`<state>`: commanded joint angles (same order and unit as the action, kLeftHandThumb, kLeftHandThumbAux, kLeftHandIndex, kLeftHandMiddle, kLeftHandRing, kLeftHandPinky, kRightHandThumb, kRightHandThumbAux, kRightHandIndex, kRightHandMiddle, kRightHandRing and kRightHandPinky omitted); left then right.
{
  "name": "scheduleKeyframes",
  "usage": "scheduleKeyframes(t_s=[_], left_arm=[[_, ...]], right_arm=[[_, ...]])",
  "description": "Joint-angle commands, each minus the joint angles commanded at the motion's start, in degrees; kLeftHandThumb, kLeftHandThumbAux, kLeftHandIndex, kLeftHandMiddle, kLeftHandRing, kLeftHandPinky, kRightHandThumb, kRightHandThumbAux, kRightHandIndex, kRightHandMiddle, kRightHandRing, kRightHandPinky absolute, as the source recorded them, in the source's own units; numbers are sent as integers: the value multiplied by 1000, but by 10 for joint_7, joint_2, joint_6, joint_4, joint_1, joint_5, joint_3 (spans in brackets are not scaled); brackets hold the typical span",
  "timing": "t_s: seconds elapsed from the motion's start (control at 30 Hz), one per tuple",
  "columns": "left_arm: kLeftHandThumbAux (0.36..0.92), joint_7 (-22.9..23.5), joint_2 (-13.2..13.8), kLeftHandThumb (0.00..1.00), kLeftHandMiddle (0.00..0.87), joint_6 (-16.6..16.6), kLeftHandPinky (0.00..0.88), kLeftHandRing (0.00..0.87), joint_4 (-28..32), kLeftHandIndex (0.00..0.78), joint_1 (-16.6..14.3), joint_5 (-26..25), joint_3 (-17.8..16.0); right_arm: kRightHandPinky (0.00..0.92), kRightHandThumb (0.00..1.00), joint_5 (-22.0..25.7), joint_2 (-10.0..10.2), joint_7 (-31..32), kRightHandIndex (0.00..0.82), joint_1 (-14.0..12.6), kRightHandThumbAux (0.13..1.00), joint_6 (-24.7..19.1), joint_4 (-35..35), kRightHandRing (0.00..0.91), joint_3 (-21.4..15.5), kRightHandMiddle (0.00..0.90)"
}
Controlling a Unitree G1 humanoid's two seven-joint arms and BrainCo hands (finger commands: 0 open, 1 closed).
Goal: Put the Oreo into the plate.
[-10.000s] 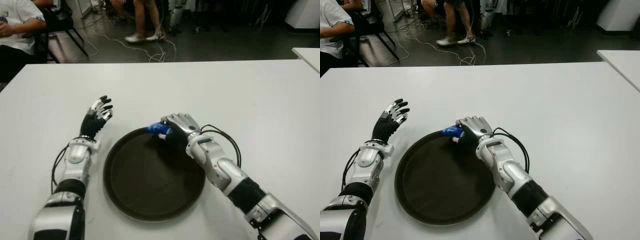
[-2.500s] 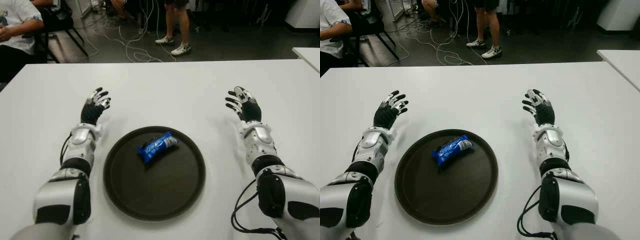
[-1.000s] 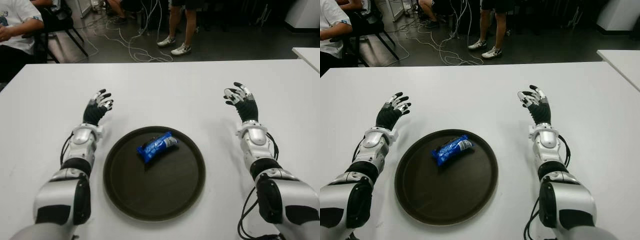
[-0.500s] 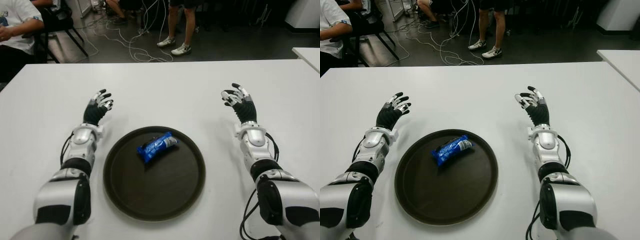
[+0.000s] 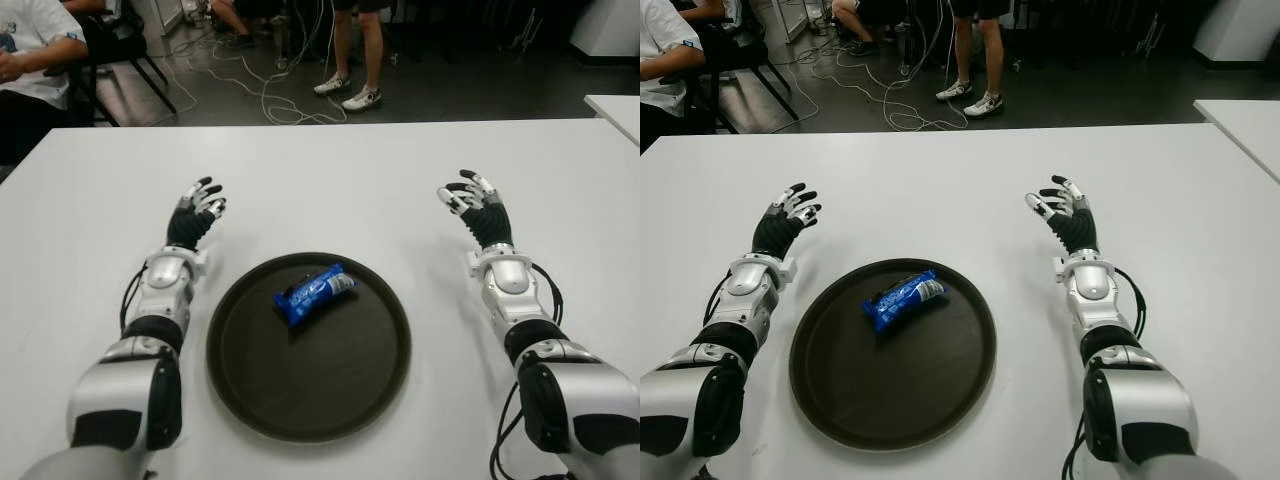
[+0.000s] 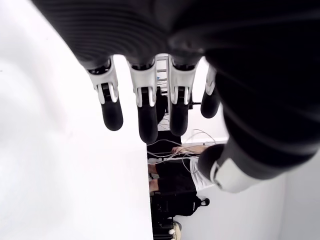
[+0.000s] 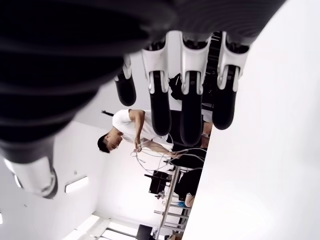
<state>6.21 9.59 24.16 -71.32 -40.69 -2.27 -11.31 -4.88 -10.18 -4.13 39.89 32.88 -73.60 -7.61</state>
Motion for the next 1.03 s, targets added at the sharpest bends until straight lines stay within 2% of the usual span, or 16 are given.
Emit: scheduleKeyframes(t_s=[0.63, 0.97, 1.03], left_arm=[[696, 4, 1, 149, 172, 2, 173, 169, 0, 107, 1, -1, 2], [677, 6, 1, 148, 166, 0, 149, 165, -2, 97, 0, -7, -3], [680, 6, 1, 151, 174, 0, 167, 174, -3, 100, 0, -7, -4]], right_arm=[[355, 173, -3, 0, -7, 181, 0, 526, 3, -1, 339, 2, 311], [355, 171, -8, 1, -13, 187, 1, 538, 4, -2, 340, 6, 312], [346, 175, -9, 1, -15, 191, 1, 544, 2, -2, 339, 6, 313]])
